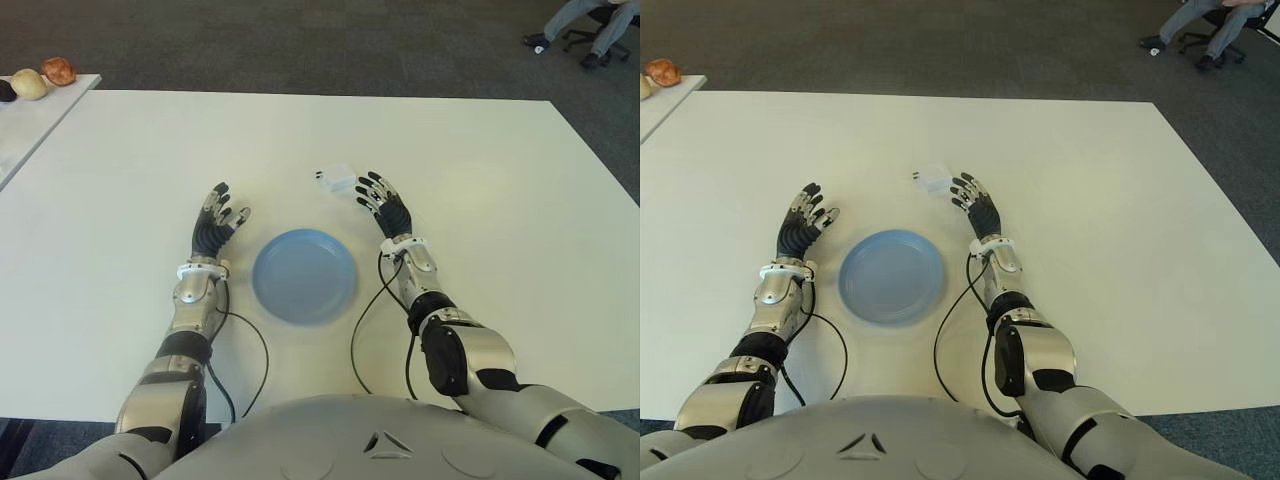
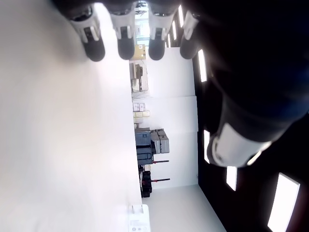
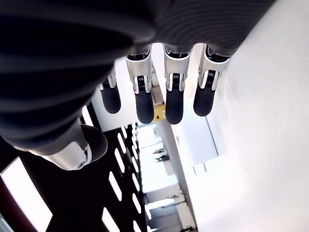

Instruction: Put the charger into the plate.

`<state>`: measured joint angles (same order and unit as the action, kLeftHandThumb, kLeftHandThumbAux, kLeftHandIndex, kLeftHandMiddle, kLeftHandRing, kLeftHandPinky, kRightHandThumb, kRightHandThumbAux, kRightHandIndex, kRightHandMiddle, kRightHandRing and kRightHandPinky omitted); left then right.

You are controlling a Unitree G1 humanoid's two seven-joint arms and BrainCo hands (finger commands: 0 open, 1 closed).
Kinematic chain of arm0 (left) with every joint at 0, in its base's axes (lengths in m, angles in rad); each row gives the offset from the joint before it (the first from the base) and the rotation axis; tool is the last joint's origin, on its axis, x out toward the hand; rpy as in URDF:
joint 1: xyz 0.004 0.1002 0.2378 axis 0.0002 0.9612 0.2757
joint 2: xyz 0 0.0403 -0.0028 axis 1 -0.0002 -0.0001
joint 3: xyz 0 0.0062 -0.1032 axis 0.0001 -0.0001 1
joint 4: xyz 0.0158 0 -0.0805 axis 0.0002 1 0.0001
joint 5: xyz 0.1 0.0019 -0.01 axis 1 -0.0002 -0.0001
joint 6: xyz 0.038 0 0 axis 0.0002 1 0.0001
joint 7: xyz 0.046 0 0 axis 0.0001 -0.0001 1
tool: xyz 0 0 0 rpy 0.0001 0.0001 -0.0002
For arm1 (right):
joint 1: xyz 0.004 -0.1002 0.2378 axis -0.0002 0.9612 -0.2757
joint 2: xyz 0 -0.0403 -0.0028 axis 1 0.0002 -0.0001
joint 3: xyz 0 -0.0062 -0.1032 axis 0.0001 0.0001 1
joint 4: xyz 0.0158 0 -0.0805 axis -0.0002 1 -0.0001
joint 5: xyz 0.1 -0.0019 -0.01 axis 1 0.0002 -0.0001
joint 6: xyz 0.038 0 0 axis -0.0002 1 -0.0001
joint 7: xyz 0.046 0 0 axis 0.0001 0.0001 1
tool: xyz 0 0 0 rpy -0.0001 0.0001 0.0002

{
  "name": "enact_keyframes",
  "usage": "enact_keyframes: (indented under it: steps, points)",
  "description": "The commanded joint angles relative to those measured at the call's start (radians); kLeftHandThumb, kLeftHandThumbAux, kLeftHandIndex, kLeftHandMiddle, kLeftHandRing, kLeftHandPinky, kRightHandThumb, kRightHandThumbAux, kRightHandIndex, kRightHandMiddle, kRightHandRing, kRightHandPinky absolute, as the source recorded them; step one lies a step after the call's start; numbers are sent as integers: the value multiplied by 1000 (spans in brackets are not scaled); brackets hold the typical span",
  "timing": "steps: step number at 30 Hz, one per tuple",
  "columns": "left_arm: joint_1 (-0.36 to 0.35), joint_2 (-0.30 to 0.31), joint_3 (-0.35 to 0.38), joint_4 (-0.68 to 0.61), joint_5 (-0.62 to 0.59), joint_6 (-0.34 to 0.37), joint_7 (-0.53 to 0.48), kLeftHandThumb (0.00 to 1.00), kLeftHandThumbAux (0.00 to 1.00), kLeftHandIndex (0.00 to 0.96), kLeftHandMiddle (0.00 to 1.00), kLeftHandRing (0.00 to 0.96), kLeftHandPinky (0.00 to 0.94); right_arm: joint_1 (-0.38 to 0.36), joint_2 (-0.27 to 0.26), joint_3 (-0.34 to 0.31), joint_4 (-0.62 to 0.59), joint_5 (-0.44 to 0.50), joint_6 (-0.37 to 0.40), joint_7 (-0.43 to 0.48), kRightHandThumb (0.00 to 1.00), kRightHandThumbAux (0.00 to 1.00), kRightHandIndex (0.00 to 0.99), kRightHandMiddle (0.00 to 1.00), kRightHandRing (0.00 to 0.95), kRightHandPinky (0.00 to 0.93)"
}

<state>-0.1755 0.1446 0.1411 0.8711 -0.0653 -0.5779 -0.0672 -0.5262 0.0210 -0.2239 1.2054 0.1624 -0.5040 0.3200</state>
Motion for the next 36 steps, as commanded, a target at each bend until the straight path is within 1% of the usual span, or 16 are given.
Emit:
enact_keyframes:
  steps: [1, 12, 18, 22, 29, 36]
  points:
    - [80, -20, -2, 54, 4, 74, 3, 0, 714, 15, 39, 36, 68, 92, -3, -3, 58, -11, 72, -30, 9, 562, 139, 203, 179, 190]
    - [76, -15, 1, 65, -1, 63, -12, 0, 715, 9, 32, 29, 63, 96, 3, -4, 56, -9, 71, -30, 3, 568, 140, 199, 178, 195]
    - [89, -15, -3, 33, -2, 82, -15, 0, 701, 5, 25, 23, 57, 97, 6, -5, 46, -5, 72, -29, 10, 566, 138, 193, 173, 191]
    - [91, -12, -9, 30, 5, 80, -15, 0, 705, 5, 28, 24, 57, 99, 8, -7, 42, -3, 67, -29, 16, 565, 141, 192, 173, 192]
    - [84, -14, -9, 56, 9, 73, -10, 0, 712, 8, 32, 28, 61, 102, 7, -8, 49, -5, 68, -33, 22, 561, 147, 189, 168, 190]
    - [84, -16, -7, 55, 6, 78, -8, 0, 711, 5, 31, 27, 63, 101, 4, 0, 48, -13, 71, -34, 22, 564, 142, 193, 167, 183]
